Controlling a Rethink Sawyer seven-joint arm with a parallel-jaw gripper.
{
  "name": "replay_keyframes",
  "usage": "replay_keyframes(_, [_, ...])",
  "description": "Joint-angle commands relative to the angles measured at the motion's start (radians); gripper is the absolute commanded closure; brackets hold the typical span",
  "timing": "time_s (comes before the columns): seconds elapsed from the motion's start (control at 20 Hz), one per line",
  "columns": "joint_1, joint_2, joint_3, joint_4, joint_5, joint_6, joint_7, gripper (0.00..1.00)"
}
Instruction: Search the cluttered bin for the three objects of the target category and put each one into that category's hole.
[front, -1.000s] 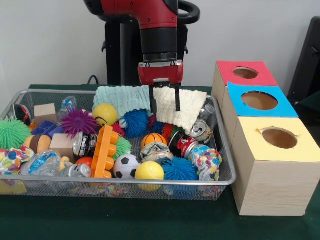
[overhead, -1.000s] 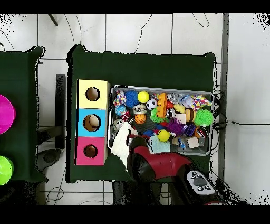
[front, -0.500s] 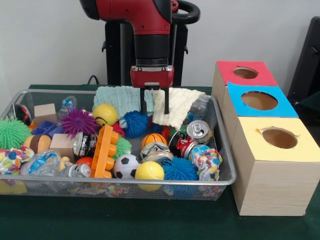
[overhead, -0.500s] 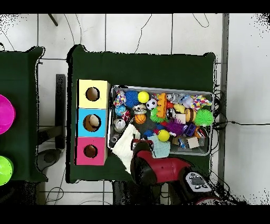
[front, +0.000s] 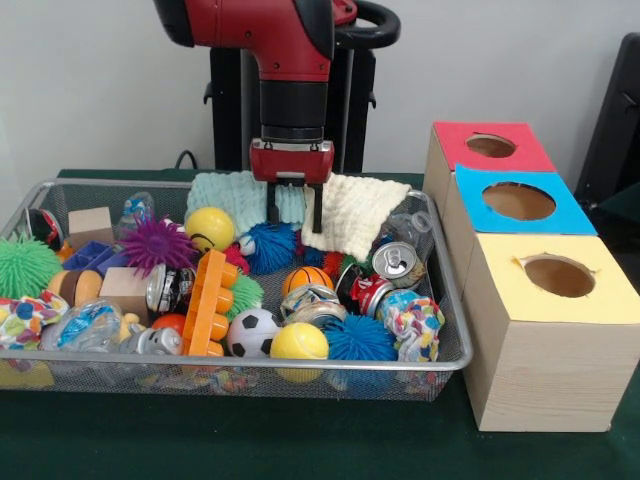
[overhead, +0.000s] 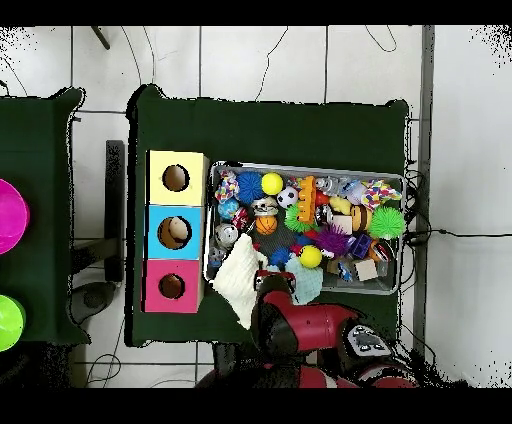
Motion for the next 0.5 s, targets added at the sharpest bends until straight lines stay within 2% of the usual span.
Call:
replay_keyframes(0.05, [0.035, 0.054, -0.047, -0.113, 0.041, -0.072, 0.089, 0.00])
replay_keyframes(0.25, [0.091, 0.079, -0.128, -0.135, 0.065, -0.120, 0.061, 0.00])
replay_keyframes(0.5, [0.132, 0.115, -0.197, -0.167, 0.081, -0.118, 0.038, 0.00])
